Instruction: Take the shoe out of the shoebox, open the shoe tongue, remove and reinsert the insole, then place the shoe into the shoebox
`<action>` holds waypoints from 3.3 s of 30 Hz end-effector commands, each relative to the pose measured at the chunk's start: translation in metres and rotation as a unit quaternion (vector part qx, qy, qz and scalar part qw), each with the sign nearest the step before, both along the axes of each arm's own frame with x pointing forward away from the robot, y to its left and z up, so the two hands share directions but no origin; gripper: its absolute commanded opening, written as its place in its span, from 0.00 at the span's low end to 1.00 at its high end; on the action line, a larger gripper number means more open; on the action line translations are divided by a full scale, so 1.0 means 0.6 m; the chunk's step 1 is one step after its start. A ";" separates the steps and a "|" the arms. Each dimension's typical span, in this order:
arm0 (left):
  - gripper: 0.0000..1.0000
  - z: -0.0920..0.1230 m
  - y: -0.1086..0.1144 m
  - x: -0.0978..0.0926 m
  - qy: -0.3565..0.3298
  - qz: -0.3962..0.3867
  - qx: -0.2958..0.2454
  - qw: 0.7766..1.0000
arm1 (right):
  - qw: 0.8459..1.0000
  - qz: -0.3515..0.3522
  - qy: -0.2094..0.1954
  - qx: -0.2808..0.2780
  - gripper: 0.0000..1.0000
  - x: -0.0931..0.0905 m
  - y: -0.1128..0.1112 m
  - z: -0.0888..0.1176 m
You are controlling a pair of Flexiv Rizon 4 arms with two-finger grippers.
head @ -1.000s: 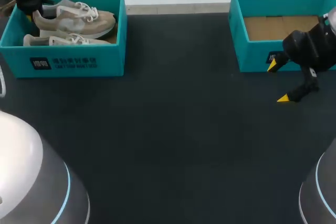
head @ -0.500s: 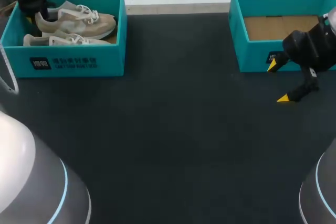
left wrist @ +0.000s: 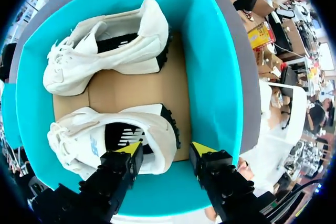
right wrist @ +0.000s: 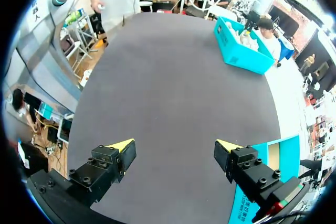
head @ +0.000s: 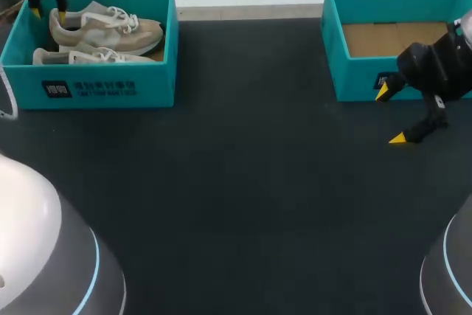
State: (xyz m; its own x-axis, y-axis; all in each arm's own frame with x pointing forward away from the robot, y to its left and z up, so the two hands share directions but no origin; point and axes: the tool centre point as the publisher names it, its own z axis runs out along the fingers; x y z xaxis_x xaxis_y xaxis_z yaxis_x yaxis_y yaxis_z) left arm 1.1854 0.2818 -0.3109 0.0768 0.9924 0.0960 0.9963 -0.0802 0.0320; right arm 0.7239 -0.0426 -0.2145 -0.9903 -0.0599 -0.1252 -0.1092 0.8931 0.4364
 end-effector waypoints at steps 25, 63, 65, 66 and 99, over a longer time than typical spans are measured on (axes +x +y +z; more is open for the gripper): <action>1.00 0.075 -0.016 -0.207 0.018 0.003 -0.028 0.999 | 1.000 0.000 0.000 -0.002 1.00 0.001 0.001 -0.001; 0.36 -0.005 0.002 -0.254 0.023 0.040 -0.009 0.999 | 1.000 0.000 0.000 -0.002 1.00 0.001 0.001 -0.001; 0.38 -0.004 0.004 -0.255 0.023 0.041 -0.010 0.999 | 1.000 0.000 0.000 -0.002 1.00 0.001 0.001 -0.001; 0.40 -0.005 0.005 -0.255 0.022 0.042 -0.010 0.999 | 1.000 0.000 0.000 -0.002 1.00 0.001 0.001 -0.001; 0.00 0.015 0.028 -0.268 0.042 -0.019 0.078 0.996 | 1.000 0.000 0.000 -0.002 1.00 0.001 0.001 -0.001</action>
